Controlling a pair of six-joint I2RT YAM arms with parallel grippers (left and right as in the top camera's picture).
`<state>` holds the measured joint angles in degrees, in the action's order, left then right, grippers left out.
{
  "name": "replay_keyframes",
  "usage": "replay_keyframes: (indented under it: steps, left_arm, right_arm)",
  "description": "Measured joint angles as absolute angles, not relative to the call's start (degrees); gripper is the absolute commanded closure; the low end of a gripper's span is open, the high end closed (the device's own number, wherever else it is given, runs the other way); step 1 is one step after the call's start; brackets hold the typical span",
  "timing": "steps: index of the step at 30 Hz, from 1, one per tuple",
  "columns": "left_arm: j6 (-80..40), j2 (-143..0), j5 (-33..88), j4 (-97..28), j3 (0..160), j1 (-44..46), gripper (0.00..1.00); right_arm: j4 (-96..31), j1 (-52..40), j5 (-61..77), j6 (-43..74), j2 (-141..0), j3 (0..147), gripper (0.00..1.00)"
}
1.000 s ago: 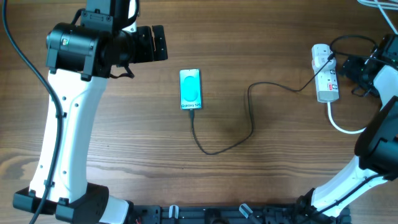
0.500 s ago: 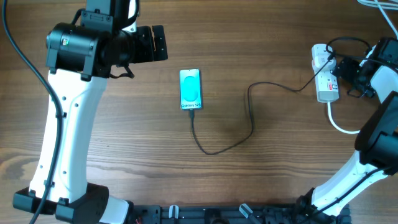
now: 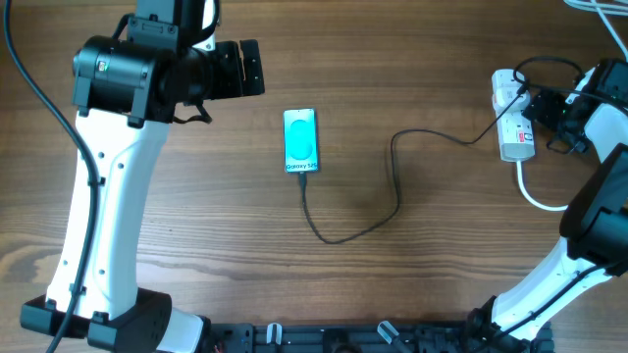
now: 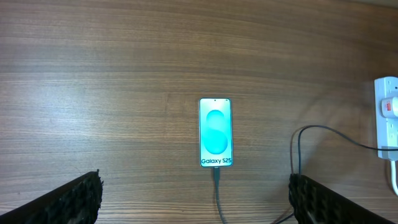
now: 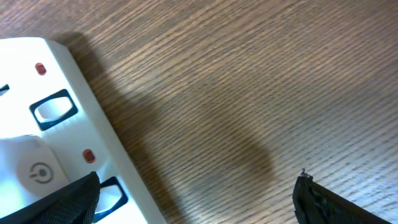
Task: Plug charger to phone and switch on socket
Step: 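Press the power strip switch down with the right gripper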
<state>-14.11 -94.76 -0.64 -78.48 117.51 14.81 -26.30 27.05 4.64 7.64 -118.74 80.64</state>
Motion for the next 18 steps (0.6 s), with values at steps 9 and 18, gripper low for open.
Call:
replay_keyframes:
  steps: [9, 18]
  left_arm:
    - [-14.1, -94.8, -0.6, -78.5, 117.5, 14.8, 0.0]
    - [-14.1, -94.8, -0.6, -78.5, 117.5, 14.8, 0.0]
  right_arm:
    - [-26.5, 27.0, 5.1, 7.6, -118.8, 80.6, 0.0]
    - [-26.3, 27.2, 5.5, 7.6, -119.0, 80.6, 0.0]
